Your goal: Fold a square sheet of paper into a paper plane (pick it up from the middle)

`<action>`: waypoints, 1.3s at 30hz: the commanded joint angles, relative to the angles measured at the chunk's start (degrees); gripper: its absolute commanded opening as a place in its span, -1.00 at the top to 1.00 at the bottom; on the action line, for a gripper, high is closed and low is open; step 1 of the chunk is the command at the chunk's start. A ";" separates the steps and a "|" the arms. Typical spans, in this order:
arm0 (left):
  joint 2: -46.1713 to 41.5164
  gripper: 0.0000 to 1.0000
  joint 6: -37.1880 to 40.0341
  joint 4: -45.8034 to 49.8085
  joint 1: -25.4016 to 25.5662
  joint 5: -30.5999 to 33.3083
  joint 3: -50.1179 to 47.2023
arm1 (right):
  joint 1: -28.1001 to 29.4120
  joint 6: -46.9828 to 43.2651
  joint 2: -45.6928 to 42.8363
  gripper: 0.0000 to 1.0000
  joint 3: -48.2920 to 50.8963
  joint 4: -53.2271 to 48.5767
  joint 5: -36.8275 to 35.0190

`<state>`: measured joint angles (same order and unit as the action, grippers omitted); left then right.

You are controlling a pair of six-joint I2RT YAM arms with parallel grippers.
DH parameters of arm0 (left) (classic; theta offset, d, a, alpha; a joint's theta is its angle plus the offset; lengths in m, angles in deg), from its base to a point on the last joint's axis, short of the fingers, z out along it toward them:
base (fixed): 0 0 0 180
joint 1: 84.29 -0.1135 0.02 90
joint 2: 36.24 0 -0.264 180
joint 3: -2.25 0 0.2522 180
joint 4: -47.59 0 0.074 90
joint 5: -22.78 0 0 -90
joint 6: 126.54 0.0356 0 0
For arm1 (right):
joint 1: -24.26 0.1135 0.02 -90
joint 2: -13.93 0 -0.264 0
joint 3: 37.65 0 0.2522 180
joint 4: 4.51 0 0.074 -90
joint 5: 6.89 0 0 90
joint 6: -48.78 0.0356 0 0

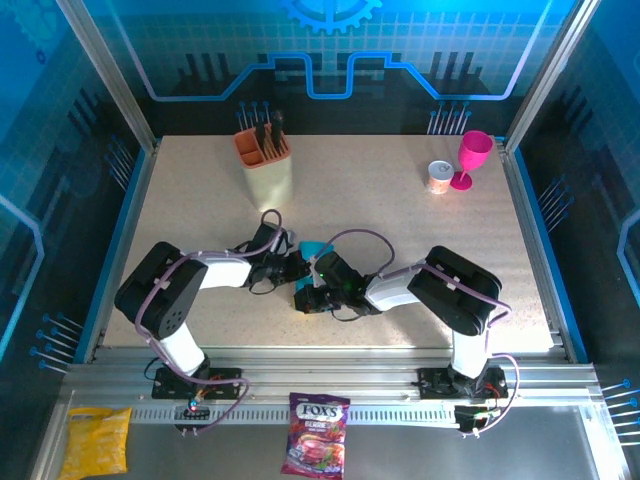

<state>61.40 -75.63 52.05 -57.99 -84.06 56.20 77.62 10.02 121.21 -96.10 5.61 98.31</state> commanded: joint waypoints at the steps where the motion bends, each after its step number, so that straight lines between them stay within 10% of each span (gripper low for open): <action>1: 2.61 1.00 0.28 -0.04 -0.55 4.00 3.52 | 0.84 -1.62 4.60 1.00 2.76 -10.87 0.09; 39: 12.66 1.00 6.66 4.41 -6.66 3.56 14.29 | 1.44 -1.42 4.88 1.00 3.98 -10.32 0.57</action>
<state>71.57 -70.85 56.00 -63.30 -84.17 69.97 77.12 9.32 121.85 -95.33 8.74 97.72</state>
